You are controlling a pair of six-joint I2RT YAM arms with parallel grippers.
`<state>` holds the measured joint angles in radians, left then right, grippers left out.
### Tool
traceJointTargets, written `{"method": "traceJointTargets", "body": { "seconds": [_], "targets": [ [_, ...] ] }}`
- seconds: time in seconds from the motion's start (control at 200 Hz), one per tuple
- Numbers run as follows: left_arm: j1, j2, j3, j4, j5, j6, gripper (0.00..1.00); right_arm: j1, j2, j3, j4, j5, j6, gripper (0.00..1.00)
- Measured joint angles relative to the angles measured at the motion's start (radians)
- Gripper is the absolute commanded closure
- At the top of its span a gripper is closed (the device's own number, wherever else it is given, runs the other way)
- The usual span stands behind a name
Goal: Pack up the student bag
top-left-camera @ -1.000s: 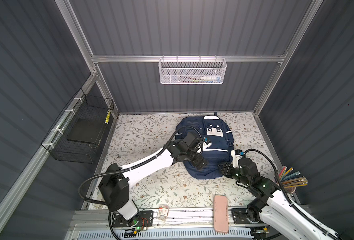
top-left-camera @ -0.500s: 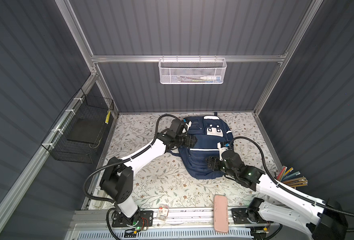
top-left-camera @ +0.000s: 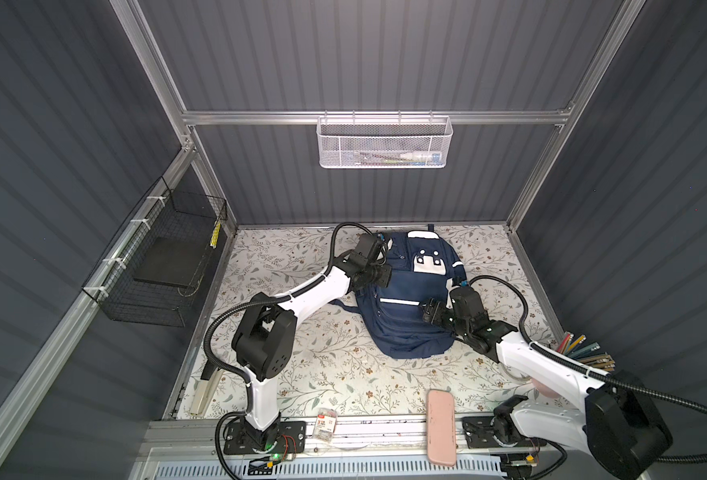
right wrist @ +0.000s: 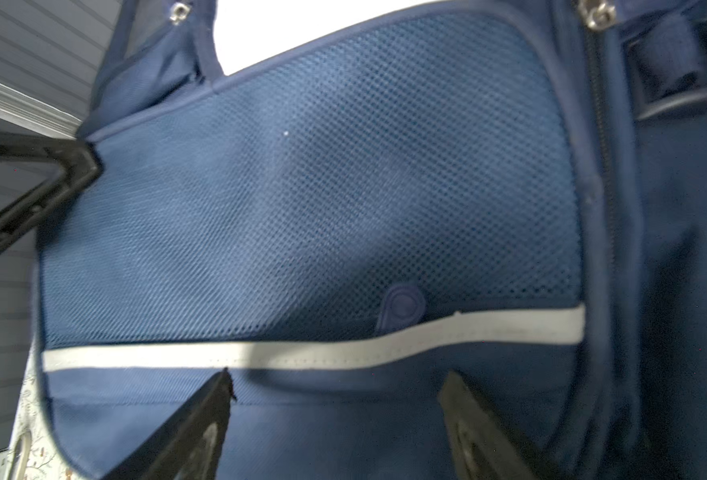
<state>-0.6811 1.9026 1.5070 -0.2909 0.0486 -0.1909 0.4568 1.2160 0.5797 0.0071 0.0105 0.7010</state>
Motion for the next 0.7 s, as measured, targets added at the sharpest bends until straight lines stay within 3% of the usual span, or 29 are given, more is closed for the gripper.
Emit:
{"method": "traceJointTargets", "body": {
  "seconds": [0.15, 0.34, 0.7],
  "targets": [
    [-0.001, -0.012, -0.059, 0.035, 0.032, -0.026, 0.77, -0.069, 0.069, 0.024, 0.000, -0.039, -0.030, 0.17],
    [-0.006, -0.129, -0.209, 0.045, 0.060, -0.096, 0.80, -0.137, 0.181, 0.144, -0.037, -0.068, -0.111, 0.17],
    [-0.106, -0.246, -0.374, 0.086, 0.078, -0.268, 0.79, -0.179, 0.389, 0.391, -0.114, -0.092, -0.288, 0.16]
  ]
}}
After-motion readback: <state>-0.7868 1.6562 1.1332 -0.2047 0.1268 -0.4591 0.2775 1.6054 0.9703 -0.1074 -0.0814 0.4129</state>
